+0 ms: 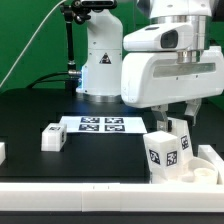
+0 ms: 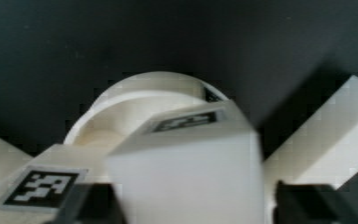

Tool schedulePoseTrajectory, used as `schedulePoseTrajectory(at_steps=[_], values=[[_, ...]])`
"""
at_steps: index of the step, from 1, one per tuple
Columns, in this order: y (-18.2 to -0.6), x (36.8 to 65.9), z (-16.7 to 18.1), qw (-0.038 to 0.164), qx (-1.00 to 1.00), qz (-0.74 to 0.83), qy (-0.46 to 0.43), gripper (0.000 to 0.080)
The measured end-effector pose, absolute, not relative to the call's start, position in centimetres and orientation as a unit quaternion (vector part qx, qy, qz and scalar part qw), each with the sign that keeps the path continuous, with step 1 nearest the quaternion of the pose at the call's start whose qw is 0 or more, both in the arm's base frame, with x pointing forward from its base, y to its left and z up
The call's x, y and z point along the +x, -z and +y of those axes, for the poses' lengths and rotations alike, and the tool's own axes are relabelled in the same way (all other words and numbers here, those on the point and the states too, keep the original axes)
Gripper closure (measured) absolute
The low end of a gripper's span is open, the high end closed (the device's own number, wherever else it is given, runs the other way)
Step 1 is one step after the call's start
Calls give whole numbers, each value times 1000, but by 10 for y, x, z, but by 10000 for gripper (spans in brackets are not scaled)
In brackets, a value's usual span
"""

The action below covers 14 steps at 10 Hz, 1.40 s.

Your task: Assemble stool

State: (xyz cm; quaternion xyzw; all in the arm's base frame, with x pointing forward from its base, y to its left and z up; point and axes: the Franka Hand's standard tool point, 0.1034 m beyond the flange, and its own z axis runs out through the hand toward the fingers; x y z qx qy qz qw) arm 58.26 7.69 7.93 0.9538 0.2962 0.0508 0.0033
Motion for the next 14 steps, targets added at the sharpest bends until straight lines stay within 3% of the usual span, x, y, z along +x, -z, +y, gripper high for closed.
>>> schedulePoseTrajectory(at_steps=[3, 14], values=[[-79, 583, 77, 1, 965, 259, -51, 465], [-80, 582, 85, -28, 977, -206, -50, 463]])
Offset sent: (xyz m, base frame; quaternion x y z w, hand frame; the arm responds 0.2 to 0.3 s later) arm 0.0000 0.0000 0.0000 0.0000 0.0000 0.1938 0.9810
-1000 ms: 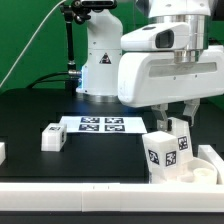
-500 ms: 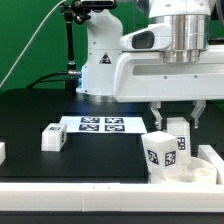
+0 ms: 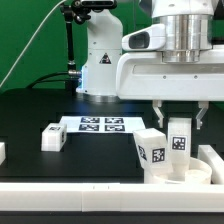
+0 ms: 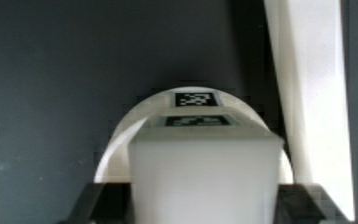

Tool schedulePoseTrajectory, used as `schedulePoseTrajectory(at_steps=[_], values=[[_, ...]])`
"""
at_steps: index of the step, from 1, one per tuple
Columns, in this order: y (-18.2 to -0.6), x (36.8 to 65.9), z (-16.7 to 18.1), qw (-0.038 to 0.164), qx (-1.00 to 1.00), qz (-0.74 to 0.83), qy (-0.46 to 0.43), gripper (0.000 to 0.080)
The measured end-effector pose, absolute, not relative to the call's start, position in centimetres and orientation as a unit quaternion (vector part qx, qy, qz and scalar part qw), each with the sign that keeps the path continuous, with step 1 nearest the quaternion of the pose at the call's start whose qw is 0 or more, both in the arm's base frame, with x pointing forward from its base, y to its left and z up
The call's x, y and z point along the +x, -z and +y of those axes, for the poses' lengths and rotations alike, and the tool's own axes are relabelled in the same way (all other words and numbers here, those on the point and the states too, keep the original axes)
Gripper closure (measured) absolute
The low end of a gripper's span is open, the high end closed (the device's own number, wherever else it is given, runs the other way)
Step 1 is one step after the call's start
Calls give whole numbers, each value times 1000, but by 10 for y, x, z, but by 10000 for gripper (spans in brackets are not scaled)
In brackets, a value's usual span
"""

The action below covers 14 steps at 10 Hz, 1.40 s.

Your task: Assemble stool

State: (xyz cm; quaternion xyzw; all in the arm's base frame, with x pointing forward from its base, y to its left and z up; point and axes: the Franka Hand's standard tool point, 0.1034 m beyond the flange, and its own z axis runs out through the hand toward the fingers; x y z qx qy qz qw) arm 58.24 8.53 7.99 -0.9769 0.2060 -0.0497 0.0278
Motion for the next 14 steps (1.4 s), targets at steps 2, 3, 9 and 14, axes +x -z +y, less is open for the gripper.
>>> schedulePoseTrajectory(at_steps=[2, 3, 9, 14], values=[[-80, 582, 85, 28, -975, 213, 50, 371], [-80, 582, 85, 28, -975, 213, 50, 209], [-122, 574, 6, 25, -986, 152, 57, 151], [-117, 574, 5, 23, -986, 153, 57, 151]])
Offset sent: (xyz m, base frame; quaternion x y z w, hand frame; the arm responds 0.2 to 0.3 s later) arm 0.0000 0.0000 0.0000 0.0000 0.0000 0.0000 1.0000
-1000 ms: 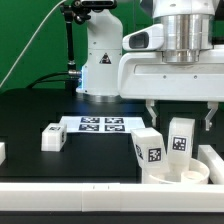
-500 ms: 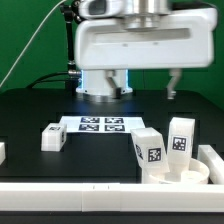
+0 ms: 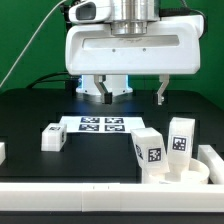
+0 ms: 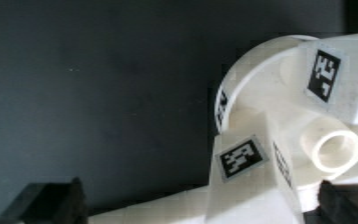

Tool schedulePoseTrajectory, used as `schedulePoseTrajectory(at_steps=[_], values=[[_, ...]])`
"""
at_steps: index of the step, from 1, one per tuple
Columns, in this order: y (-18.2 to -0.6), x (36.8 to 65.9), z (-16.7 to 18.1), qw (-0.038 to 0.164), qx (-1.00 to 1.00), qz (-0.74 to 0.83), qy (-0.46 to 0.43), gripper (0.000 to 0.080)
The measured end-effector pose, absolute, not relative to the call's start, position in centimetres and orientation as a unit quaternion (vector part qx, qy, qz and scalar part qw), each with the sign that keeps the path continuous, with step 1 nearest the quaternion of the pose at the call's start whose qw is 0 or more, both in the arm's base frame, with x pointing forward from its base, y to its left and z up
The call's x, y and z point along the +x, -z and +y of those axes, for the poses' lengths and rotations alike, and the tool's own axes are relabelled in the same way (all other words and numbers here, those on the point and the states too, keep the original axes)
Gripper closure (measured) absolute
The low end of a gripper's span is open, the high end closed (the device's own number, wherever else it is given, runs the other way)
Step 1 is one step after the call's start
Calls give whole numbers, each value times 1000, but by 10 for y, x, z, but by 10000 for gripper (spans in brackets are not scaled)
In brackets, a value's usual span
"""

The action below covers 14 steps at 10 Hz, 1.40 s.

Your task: Assemble stool

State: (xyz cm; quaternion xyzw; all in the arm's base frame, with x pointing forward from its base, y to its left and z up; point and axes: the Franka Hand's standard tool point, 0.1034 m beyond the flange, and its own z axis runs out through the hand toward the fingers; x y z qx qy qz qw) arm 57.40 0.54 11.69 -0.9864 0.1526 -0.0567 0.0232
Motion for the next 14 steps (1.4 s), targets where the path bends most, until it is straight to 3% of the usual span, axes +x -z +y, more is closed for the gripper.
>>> schedulePoseTrajectory(at_steps=[3, 7, 12, 14], values=[[-105, 563, -12, 17, -991, 124, 51, 151], [-92, 545, -82, 2, -995, 91, 47, 151], [-87, 541, -92, 1, -995, 90, 44, 151], [-62, 521, -119, -2, -995, 97, 26, 151]])
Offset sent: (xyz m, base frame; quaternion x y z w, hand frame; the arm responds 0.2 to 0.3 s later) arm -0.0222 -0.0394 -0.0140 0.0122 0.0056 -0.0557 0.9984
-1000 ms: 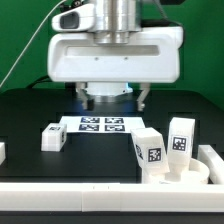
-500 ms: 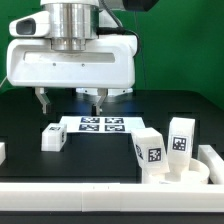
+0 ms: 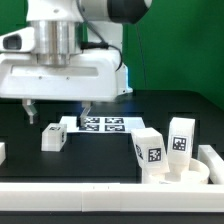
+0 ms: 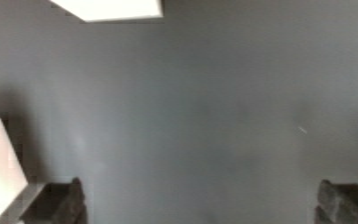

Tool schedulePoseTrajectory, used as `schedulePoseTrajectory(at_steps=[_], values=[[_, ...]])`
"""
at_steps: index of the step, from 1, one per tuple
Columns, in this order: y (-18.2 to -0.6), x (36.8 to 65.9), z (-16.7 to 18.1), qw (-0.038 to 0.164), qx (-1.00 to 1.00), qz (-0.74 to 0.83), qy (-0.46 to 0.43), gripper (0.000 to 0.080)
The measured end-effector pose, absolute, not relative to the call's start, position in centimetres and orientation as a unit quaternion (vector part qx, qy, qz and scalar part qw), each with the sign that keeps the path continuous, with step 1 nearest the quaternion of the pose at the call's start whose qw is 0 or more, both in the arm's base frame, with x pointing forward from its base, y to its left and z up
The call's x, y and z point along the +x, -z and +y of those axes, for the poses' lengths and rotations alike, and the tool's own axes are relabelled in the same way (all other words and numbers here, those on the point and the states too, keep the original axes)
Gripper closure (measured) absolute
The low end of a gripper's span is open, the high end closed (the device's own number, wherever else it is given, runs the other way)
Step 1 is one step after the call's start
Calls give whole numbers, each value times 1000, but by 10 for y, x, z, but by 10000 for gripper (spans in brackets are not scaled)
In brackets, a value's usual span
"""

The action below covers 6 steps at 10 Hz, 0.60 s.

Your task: Assemble stool

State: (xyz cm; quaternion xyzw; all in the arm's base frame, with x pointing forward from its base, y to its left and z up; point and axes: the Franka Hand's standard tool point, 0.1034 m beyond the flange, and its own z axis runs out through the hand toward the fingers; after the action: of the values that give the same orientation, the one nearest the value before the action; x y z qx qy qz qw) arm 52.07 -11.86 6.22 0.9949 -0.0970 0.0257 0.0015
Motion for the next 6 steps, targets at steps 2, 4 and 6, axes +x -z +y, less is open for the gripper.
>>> schedulePoseTrajectory(at_steps=[2, 4, 6], values=[[-46, 513, -135, 10, 996, -91, -25, 151], [-41, 509, -134, 3, 995, -95, -6, 151], [-40, 506, -130, -6, 995, -95, 12, 151]])
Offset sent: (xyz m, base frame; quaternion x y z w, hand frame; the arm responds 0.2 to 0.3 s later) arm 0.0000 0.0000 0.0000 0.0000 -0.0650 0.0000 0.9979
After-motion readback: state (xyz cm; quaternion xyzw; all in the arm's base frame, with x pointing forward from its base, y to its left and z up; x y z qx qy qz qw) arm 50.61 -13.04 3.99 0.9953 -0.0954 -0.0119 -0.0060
